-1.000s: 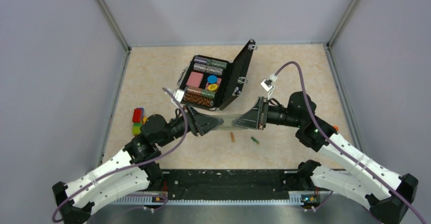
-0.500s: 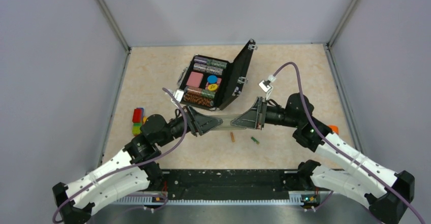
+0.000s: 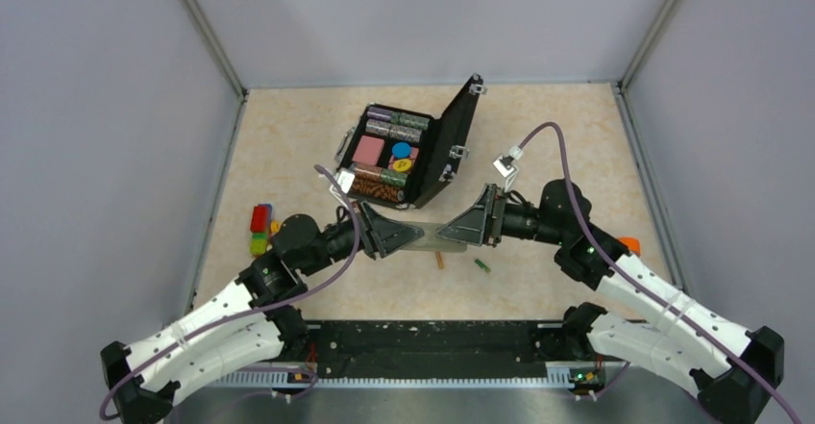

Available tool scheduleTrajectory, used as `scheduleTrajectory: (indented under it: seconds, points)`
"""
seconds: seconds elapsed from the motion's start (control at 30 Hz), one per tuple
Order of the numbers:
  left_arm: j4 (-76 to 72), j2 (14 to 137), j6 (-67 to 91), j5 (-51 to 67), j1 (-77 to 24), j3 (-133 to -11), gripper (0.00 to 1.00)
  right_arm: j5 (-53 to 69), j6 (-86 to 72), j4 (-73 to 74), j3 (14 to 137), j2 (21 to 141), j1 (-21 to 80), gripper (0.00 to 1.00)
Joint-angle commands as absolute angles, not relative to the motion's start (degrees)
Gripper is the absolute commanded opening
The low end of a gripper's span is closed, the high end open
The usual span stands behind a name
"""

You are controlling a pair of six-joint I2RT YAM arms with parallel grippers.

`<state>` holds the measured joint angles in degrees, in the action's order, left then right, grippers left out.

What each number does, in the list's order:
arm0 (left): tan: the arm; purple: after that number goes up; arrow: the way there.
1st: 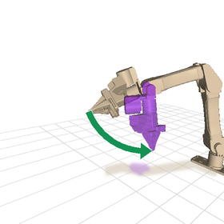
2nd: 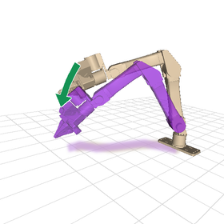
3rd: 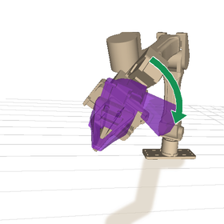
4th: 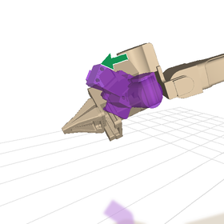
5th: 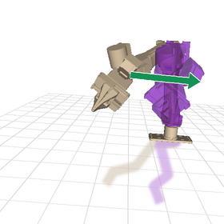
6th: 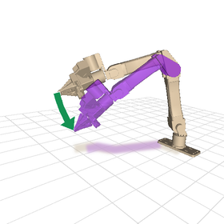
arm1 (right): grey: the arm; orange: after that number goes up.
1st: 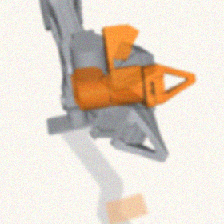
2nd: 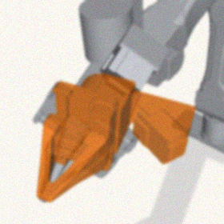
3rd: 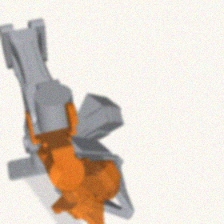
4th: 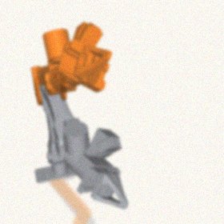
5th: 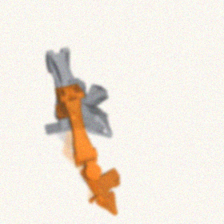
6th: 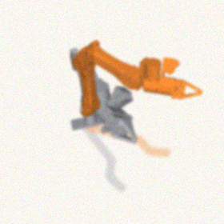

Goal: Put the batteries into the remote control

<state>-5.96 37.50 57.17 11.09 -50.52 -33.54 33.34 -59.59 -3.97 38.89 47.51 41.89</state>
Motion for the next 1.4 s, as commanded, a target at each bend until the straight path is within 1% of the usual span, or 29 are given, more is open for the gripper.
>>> scheduleTrajectory:
  seconds: [0.0, 0.1, 0.2, 0.3, 0.37, 0.43, 0.47, 0.57, 0.7, 0.9, 1.03, 1.17, 1.27, 1.37]
  points:
    - [-2.4, 38.5, 53.8, 8.5, -50.8, -34.3, 0.00, 26.0, -53.1, 8.5, 42.1, 44.6, 40.9, 0.89]
    - [-0.4, 38.7, 53.2, 6.4, -50.9, -33.0, 0.00, 24.2, -50.2, 17.8, 43.9, 43.1, 37.5, 0.91]
    - [1.7, 39.3, 53.0, 5.4, -50.9, -31.5, 0.00, 19.1, -47.0, 27.7, 45.3, 42.9, 36.0, 0.90]
    - [1.4, 40.3, 53.6, 5.5, -50.9, -29.5, 0.00, 18.8, -45.8, 31.2, 45.0, 42.9, 36.0, 0.79]
    - [-0.4, 41.4, 54.3, 6.1, -50.9, -27.9, 0.00, 20.7, -46.0, 30.7, 44.3, 42.9, 36.0, 0.70]
    - [-2.9, 42.5, 55.5, 6.9, -50.9, -26.7, 0.00, 21.6, -46.4, 30.5, 43.6, 42.8, 36.0, 0.65]
    - [-3.5, 43.2, 56.1, 7.5, -50.9, -26.3, 0.00, 21.8, -46.8, 30.4, 43.1, 42.9, 36.0, 0.63]
    - [-5.4, 44.5, 58.8, 8.3, -50.9, -24.8, 0.00, 21.7, -48.9, 28.9, 40.0, 42.4, 36.0, 0.61]
    - [-11.1, 46.3, 63.6, 8.8, -50.9, -20.2, 0.00, 20.3, -53.6, 23.1, 33.4, 42.1, 38.0, 0.60]
    - [-24.6, 50.6, 70.1, 8.7, -50.9, -12.3, 0.00, 11.6, -58.2, 16.3, 30.1, 47.4, 46.3, 0.57]
    - [-24.5, 52.5, 70.1, 9.9, -50.9, -11.8, 0.00, 7.2, -59.8, 14.4, 29.2, 49.4, 48.2, 0.55]
    - [-24.4, 54.0, 70.9, 9.4, -50.9, -10.7, 0.00, 5.4, -61.9, 12.4, 27.3, 51.2, 49.0, 0.49]
    - [-23.0, 54.3, 71.3, 8.5, -50.9, -10.4, 0.00, 5.3, -62.9, 10.6, 26.0, 53.1, 49.5, 0.46]
    - [-21.7, 54.2, 71.6, 7.1, -50.9, -9.8, 0.00, 5.6, -63.2, 8.9, 25.7, 55.6, 50.0, 0.45]
